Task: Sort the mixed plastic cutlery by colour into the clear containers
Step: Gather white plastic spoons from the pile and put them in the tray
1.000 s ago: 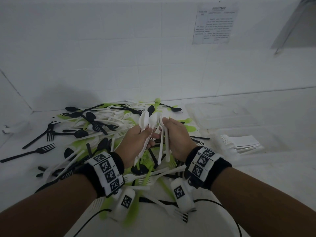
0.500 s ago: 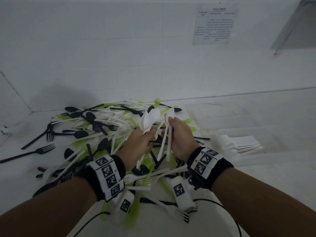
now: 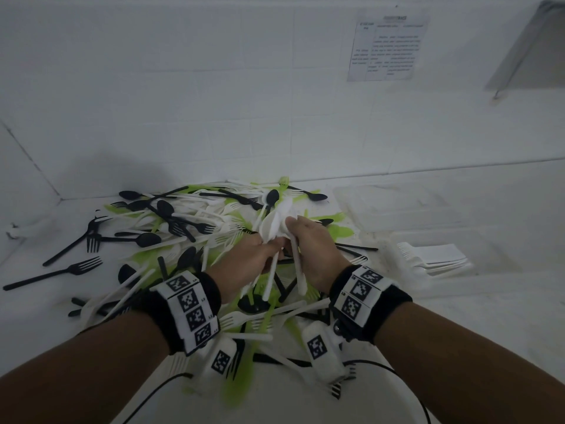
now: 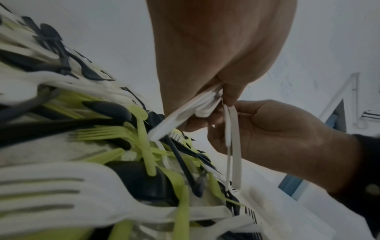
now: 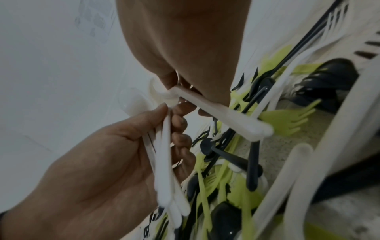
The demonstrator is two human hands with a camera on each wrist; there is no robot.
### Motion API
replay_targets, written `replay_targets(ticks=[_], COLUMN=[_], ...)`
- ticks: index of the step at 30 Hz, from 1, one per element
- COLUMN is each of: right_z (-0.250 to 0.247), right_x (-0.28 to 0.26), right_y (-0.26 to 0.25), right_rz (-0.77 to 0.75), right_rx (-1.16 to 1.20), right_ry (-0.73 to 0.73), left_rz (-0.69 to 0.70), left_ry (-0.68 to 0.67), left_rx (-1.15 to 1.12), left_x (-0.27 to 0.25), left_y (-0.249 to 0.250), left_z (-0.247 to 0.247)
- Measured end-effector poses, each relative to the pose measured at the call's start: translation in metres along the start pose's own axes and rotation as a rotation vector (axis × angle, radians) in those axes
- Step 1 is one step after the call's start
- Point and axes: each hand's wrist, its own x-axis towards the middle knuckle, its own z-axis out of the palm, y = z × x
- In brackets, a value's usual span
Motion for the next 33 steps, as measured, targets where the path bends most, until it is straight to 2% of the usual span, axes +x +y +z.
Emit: replay_targets(ticks=[3,6,9,10,14,18,24,27,30,33], right_z=[0.006,0.006,-0.006,-0.008,-0.005,-0.003,-0.002,-0.004,-0.014,-0.02], right_x=[0.001,0.0,0.006,0.006,-0.002,-0.01,-0.012,-0.005,0.0,-0.002], right_y=[0.001,0.0,-0.002,-0.004,-0.009,-0.013,-0.01,-0.009,-0.012,-0.013], right_rz=[0.005,-0.015,-0.037,-0.014,0.066,0.092,0.068,0.015,-0.022,-0.024], right_rx=[-0.072,-0.042,-0.01,0.027,0.077,0.05,0.009,0.063,0.141,0.131], right_ry=[-0.013,0.05,0.178,0.175,-0.008,-0.117,-0.158,0.001,0.185,0.185], left_rz=[-0.002,-0.005,-0.089,-0.129,-0.181,-0.142,-0.188,-0.201,-0.15,-0.069], left_ry=[0.008,-0.007,0.018,-0.006,-0.148,-0.195,-0.327,-0.28,-0.045,0.13], left_rx=[0.007,-0.068,-0.169,-0.187,-0.198,-0.075,-0.012,0.013,-0.008,0.073], left_x=[-0.001,-0.002,-0.003,-0.003,-0.007,-0.006,-0.012,-0.013,-0.009,-0.002], left_y=[0.0,0.003,0.006,0.007,0.012,0.013,0.016,0.014,0.009,0.006], left_z=[0.004,0.006,0.003,0.002,-0.001,-0.001,-0.005,-0.007,-0.01,-0.015])
